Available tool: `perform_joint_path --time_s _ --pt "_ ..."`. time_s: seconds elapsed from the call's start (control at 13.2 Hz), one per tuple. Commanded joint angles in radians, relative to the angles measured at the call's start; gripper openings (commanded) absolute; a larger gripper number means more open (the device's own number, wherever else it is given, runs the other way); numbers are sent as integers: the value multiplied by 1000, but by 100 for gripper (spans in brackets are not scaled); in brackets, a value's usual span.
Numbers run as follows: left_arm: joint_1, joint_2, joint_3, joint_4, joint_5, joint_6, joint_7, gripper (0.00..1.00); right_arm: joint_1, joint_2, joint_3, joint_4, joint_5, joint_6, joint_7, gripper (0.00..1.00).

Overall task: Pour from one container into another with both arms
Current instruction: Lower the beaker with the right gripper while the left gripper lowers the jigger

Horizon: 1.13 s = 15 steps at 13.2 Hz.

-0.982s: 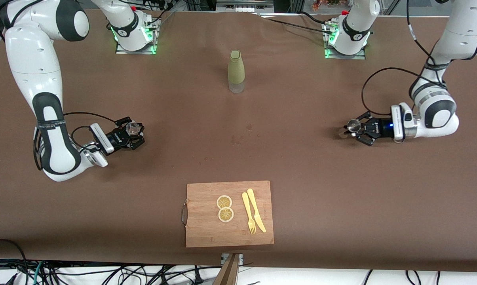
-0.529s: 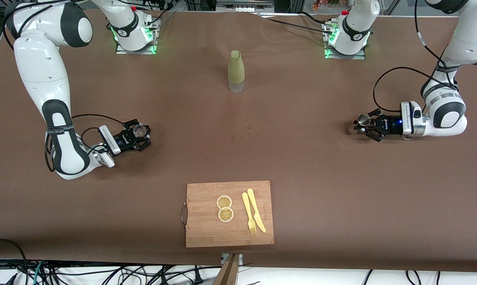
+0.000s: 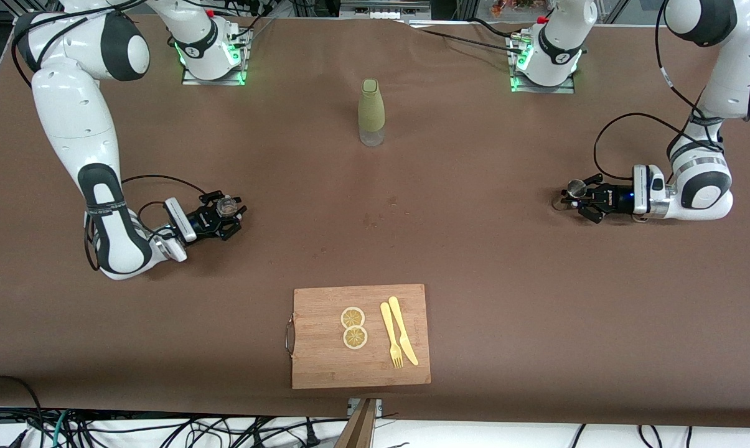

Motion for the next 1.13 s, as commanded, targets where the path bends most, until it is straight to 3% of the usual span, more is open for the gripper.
perform_joint_path --time_s 0.0,0.15,0.38,0.45,0.53,0.68,0.76,1.06 --pt "3 38 6 35 24 -41 120 0 -7 -7 -3 -10 9 -12 -14 100" --pt "3 50 6 35 24 -41 120 0 -14 -28 -21 -9 -11 -14 0 100" --pt "2 72 15 36 24 -41 144 0 -16 -39 -101 2 -54 -32 6 100" --pt "2 72 18 36 24 -41 155 7 -13 -50 -127 6 -62 -46 20 100" --pt "2 72 24 36 25 -43 155 23 -13 -68 -147 9 -64 -47 47 100" --pt "3 72 37 44 25 -49 154 66 -10 -129 -204 26 -89 -49 151 100" --pt "3 72 43 59 28 -49 155 100 -11 -151 -210 45 -123 -52 193 100" --pt "3 38 92 64 39 -55 128 100 8 -237 -256 51 -148 -67 341 100"
